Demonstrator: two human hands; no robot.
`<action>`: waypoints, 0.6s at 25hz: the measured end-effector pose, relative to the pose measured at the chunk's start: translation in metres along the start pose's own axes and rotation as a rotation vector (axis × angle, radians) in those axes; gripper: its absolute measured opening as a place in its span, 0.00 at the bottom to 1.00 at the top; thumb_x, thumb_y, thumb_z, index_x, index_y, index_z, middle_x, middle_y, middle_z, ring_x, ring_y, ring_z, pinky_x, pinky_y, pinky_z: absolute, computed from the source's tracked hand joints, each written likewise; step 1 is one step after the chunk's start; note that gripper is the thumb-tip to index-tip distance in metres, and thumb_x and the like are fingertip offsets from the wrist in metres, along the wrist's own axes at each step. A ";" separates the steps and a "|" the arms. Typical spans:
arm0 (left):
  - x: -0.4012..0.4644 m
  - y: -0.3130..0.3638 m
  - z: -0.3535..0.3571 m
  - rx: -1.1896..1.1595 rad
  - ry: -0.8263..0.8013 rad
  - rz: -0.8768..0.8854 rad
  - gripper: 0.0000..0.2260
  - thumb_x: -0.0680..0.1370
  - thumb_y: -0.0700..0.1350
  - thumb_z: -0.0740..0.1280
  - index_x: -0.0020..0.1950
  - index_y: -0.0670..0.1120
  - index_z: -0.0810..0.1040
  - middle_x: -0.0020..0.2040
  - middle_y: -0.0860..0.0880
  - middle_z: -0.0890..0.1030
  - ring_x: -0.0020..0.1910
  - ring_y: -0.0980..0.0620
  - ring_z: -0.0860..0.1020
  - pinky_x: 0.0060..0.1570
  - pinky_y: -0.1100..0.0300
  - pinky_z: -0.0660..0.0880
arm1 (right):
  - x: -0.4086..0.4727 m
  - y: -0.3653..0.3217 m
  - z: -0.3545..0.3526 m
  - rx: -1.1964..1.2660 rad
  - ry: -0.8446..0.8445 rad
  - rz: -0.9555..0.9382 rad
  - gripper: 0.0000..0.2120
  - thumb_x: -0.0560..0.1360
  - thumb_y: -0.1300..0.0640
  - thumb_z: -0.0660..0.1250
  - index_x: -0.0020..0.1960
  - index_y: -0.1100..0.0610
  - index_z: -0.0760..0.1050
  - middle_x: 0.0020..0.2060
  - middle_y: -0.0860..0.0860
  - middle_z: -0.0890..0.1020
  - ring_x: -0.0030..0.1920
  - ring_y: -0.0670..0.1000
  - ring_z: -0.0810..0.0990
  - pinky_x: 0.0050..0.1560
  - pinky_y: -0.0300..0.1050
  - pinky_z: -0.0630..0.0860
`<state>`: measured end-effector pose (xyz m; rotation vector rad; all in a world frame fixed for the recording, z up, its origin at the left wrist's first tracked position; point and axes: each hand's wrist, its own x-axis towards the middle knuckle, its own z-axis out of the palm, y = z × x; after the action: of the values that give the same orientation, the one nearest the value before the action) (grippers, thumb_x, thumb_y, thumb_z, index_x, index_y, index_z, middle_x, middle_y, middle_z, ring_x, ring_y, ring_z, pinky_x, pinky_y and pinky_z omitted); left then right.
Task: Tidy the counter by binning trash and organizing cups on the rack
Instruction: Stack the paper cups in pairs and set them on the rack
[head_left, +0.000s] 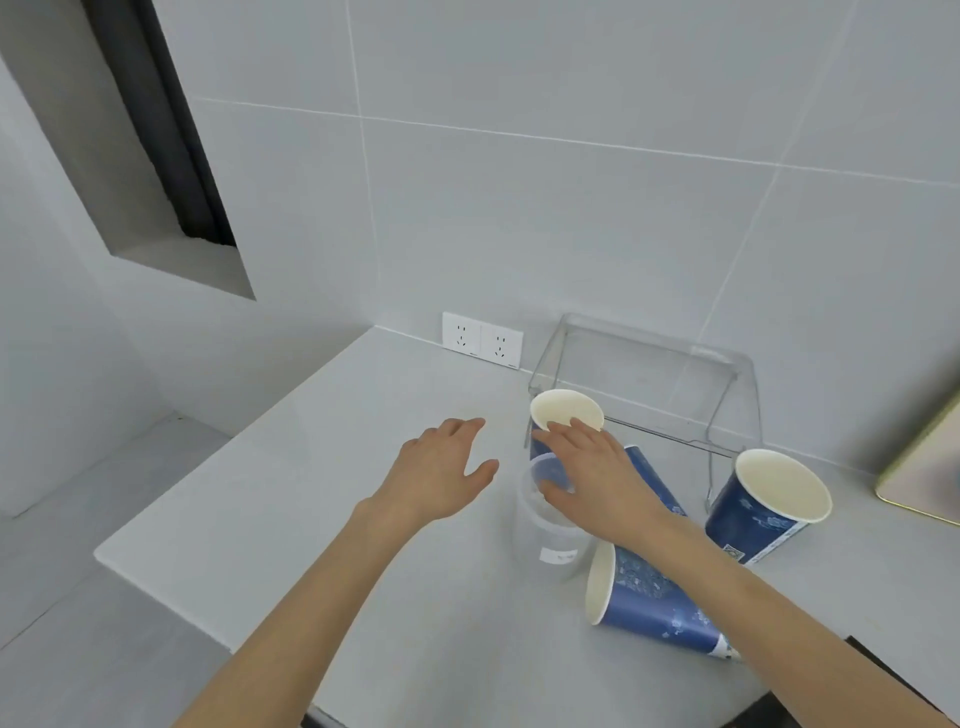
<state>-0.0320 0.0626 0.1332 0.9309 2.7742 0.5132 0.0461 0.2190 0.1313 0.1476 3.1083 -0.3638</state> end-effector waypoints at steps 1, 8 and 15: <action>0.006 0.008 0.001 0.003 -0.003 0.016 0.25 0.78 0.53 0.56 0.73 0.48 0.56 0.74 0.47 0.63 0.69 0.45 0.66 0.67 0.51 0.64 | -0.002 0.009 -0.002 -0.006 0.002 0.022 0.25 0.77 0.52 0.57 0.72 0.52 0.53 0.75 0.50 0.57 0.75 0.53 0.51 0.75 0.52 0.48; 0.056 0.048 0.015 0.007 0.019 0.214 0.22 0.78 0.51 0.59 0.71 0.48 0.61 0.72 0.48 0.66 0.66 0.45 0.69 0.62 0.53 0.68 | -0.018 0.068 -0.017 -0.001 0.074 0.269 0.25 0.77 0.52 0.57 0.72 0.52 0.54 0.74 0.52 0.58 0.75 0.54 0.52 0.75 0.51 0.47; 0.096 0.061 0.046 0.095 -0.072 0.234 0.34 0.75 0.57 0.62 0.74 0.47 0.50 0.77 0.44 0.49 0.75 0.41 0.50 0.70 0.47 0.59 | -0.045 0.128 -0.024 -0.068 0.028 0.671 0.22 0.77 0.54 0.57 0.69 0.58 0.60 0.66 0.58 0.71 0.64 0.59 0.71 0.64 0.50 0.68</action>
<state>-0.0620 0.1789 0.1080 1.2788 2.6604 0.3750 0.1026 0.3443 0.1258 1.1483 2.8505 -0.2298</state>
